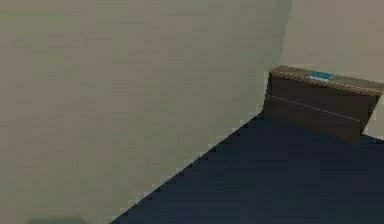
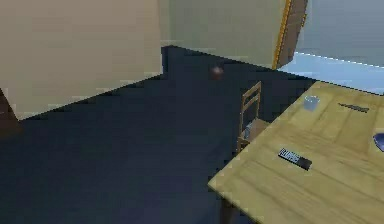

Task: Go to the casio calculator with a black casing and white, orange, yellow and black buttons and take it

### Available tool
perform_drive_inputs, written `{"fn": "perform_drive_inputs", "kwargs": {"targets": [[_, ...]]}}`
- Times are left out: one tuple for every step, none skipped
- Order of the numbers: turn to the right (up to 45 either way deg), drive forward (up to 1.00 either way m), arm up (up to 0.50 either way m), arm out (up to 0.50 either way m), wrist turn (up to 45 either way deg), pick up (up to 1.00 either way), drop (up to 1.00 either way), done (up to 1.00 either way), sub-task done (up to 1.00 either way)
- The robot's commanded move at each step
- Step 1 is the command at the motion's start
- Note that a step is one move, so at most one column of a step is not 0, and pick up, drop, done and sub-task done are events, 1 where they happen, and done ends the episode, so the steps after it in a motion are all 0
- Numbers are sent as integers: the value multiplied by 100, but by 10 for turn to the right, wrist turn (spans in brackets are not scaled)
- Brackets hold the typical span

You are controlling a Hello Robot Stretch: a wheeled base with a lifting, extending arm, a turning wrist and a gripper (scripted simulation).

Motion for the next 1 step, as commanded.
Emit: {"fn": "perform_drive_inputs", "kwargs": {"targets": [[300, 0, 0, 0, 0, 0, 0, 0, 0]]}}
